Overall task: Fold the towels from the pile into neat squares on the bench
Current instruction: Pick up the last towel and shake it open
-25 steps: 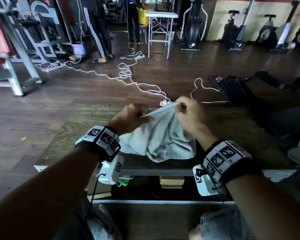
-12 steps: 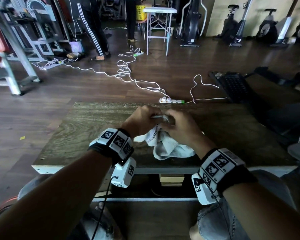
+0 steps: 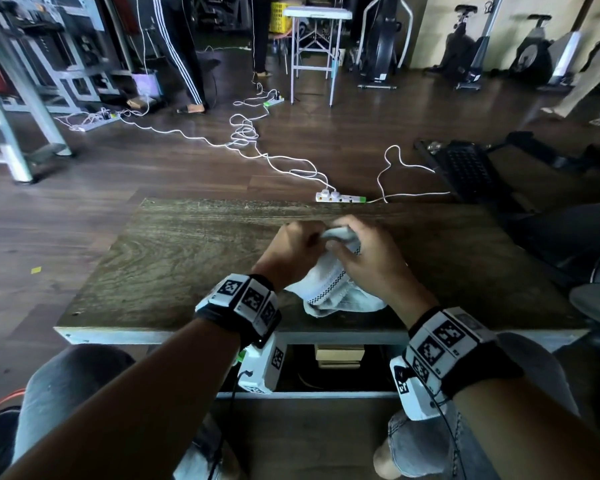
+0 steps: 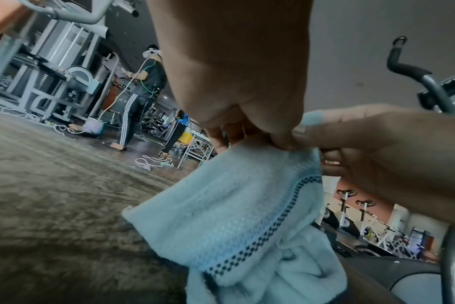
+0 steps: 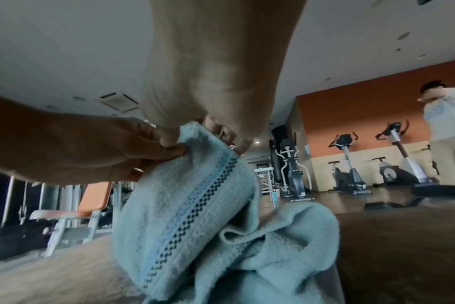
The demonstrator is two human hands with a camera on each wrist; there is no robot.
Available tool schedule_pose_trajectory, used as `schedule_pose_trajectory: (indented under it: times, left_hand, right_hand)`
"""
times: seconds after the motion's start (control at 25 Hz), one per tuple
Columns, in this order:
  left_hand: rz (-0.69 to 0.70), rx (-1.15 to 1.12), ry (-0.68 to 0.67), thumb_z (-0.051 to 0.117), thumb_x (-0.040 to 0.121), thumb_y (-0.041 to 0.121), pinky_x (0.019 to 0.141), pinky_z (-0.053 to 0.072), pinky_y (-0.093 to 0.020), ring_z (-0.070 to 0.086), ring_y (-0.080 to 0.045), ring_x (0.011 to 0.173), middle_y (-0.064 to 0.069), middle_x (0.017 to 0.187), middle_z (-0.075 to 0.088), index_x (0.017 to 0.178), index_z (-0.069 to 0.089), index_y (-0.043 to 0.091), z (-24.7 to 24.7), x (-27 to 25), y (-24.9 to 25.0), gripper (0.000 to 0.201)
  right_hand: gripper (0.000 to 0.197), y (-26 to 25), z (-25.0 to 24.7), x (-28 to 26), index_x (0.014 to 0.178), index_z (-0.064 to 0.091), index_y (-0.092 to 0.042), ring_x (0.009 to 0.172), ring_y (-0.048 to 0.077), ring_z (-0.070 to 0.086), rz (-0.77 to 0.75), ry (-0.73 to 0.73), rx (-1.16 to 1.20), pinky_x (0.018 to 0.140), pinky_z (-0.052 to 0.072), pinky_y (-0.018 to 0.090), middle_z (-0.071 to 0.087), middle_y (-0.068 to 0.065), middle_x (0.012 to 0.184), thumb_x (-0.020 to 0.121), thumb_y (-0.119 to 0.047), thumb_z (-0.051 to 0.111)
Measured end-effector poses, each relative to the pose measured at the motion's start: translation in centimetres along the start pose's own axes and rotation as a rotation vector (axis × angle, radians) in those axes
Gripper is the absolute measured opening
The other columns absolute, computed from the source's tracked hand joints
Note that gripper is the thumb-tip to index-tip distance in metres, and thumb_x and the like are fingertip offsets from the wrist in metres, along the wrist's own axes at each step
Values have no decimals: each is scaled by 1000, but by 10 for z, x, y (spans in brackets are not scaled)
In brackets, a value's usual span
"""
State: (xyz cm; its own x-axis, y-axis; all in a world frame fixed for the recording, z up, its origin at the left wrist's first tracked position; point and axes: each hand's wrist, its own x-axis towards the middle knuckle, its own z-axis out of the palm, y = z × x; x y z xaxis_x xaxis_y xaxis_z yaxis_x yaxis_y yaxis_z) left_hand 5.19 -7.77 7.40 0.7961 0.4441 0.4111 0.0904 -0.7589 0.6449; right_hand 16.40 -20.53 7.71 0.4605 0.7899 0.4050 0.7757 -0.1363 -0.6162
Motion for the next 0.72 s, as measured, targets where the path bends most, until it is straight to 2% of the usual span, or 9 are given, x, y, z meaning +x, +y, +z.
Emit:
schedule_pose_trajectory:
  times: [0.04,0.12,0.2,0.24,0.32,0.48,0.56,0.64,0.72]
  left_hand:
    - [-18,-13,-20,69,86,20,49,26,-24,32,-5,47,9,51,35,60,42,21,1,0,0,37]
    - [-89,-19,-80,70,84,22,50,29,-25,32,-7,50,6,53,39,60,44,18,1,-4,-6,35]
    - [-155,-2,-109,70,83,19,50,31,-24,34,-5,48,6,52,41,57,45,17,-2,-16,-15,36]
    - [-189,14,-99,70,83,18,49,30,-21,34,-3,46,8,50,40,53,43,19,-6,-22,-21,40]
    - [-255,44,-65,69,83,18,48,29,-21,35,-5,46,9,48,40,51,44,21,-16,-31,-36,41]
    - [-292,89,146,68,83,25,51,39,-25,47,-15,53,3,55,53,62,61,16,-38,-39,-52,23]
    - [-247,66,305,69,83,25,55,43,-16,57,-12,60,5,65,63,78,73,16,-43,-40,-47,11]
    - [-239,45,427,69,85,27,53,38,-8,55,-6,57,7,65,62,81,72,17,-40,-39,-43,11]
    - [-285,-31,328,66,88,28,49,37,-12,53,1,52,8,61,61,73,66,18,-31,-39,-46,18]
  right_hand:
    - [13,0,-1,1,101,67,-23,79,14,66,-17,50,6,72,53,35,71,-6,86,89,-25,62]
    - [10,0,-8,4,95,70,-17,72,15,64,0,168,47,66,51,31,70,-4,80,93,-16,60]
    - [11,7,-16,6,98,69,-13,72,12,59,71,265,86,61,43,19,67,-5,82,96,-15,58]
    - [13,12,-19,6,101,69,-11,74,12,57,112,311,84,61,39,17,64,-5,83,97,-16,57]
    - [18,25,-24,3,105,67,-10,79,15,56,195,389,56,68,38,22,61,-2,86,100,-19,52]
    - [26,46,-32,-4,117,65,-10,92,16,55,448,516,100,76,38,23,59,-1,99,102,-24,48]
    - [29,53,-29,-9,123,62,-16,98,17,56,544,548,125,82,43,28,60,0,107,102,-30,46]
    - [27,58,-24,-15,121,61,-20,97,19,59,577,459,122,84,50,37,63,2,109,103,-33,45]
    - [23,63,-19,-22,110,62,-21,85,18,60,637,185,108,74,51,37,64,3,101,101,-35,48]
